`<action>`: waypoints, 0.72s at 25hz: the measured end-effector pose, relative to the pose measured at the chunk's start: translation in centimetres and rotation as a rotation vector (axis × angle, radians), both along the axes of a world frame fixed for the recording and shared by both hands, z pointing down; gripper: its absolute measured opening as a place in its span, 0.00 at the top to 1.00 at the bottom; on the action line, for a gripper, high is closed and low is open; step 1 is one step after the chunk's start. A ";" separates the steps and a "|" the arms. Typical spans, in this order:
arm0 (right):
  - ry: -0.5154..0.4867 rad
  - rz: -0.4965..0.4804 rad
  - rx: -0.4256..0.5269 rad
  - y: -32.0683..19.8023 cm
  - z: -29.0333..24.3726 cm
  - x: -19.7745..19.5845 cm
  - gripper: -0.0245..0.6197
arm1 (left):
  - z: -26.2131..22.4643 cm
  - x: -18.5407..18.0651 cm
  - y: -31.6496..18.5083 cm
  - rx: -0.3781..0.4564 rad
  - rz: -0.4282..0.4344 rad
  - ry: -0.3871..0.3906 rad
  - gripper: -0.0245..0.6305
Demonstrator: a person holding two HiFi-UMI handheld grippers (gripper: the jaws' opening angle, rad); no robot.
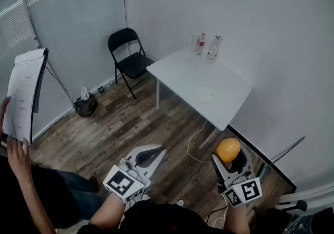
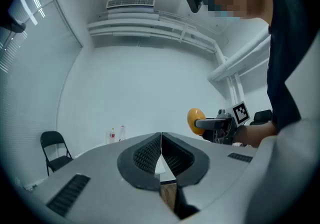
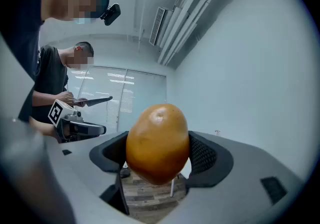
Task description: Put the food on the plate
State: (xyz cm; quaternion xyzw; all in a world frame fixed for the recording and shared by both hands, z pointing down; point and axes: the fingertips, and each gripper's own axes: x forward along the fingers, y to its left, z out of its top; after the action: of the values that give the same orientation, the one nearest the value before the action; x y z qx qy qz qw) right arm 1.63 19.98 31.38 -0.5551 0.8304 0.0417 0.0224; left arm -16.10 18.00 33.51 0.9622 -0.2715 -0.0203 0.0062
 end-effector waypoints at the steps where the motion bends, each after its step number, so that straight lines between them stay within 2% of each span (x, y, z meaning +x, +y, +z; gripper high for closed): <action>1: 0.000 0.000 0.001 0.0 -0.1 -0.1 0.39 | -0.1 -0.1 0.1 0.000 -0.001 -0.001 0.93; 18: 0.018 0.001 0.019 0.7 -0.9 -0.6 0.39 | -0.5 -0.3 0.6 0.003 0.003 -0.002 0.93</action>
State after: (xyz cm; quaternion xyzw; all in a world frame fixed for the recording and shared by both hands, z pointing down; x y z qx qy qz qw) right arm 1.06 20.73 30.50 -0.5549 0.8299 0.0548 0.0201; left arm -16.43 18.63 33.01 0.9626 -0.2702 -0.0197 0.0047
